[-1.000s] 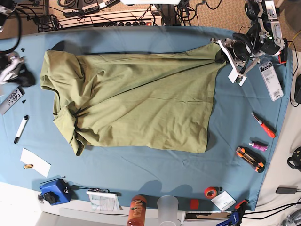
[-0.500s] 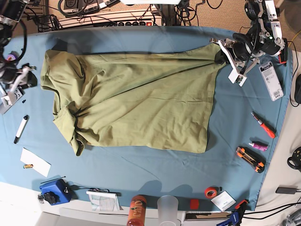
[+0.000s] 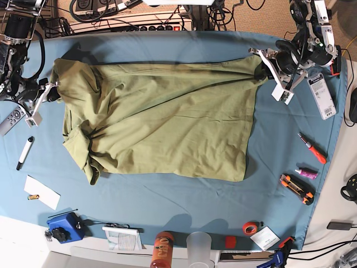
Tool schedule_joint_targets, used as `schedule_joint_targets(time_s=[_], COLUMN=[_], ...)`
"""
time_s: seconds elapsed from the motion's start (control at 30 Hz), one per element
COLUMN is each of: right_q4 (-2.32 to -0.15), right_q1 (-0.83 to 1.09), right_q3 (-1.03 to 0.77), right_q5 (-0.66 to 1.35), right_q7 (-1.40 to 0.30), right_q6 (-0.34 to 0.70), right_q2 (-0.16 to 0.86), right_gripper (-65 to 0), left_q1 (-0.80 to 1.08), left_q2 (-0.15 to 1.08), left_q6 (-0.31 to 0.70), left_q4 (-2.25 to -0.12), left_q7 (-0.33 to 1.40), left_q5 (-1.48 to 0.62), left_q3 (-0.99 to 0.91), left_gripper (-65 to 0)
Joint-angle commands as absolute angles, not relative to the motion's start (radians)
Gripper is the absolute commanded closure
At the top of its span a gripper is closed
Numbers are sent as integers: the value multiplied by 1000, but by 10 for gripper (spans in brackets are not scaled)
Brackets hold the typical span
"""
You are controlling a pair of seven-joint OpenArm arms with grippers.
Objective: Layout the t-shirt on the table in an organized manner, then fold the t-shirt properly
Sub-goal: 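Release the shirt with the right gripper and move it aside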
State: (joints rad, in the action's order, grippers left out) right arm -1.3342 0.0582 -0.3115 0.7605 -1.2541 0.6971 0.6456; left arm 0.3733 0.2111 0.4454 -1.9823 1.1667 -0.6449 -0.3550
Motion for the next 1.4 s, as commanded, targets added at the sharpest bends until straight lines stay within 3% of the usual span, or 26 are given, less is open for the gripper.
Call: schedule_joint_targets(time_s=[0.0, 0.4, 0.9, 1.0, 1.1, 1.37], right_q4=[-1344, -1268, -1264, -1264, -1264, -1264], right_q1=[48, 71, 100, 100, 101, 60], right_q3=[-339, -718, -826, -826, -826, -826], right_q5=[765, 766, 718, 770, 860, 1033], right_q7=[-1254, -1227, -1221, -1353, -1396, -1396], right_q6=[698, 679, 656, 698, 698, 698], right_q2=[673, 644, 515, 534, 587, 780], right_gripper=[0, 0, 0, -26, -170, -181], left_q1=[372, 401, 405, 404, 405, 404], left_q2=[218, 218, 218, 218, 218, 217], left_q6=[446, 445, 442, 442, 443, 442], left_q4=[-2001, -2001, -2001, -2001, -2001, -2001], left_q7=[1162, 1212, 1232, 1230, 1230, 1203], left_q5=[-659, -647, -525, -528, -528, -529], left_q3=[-358, -359, -359, -359, -359, -358], left_gripper=[0, 0, 0, 0, 0, 0])
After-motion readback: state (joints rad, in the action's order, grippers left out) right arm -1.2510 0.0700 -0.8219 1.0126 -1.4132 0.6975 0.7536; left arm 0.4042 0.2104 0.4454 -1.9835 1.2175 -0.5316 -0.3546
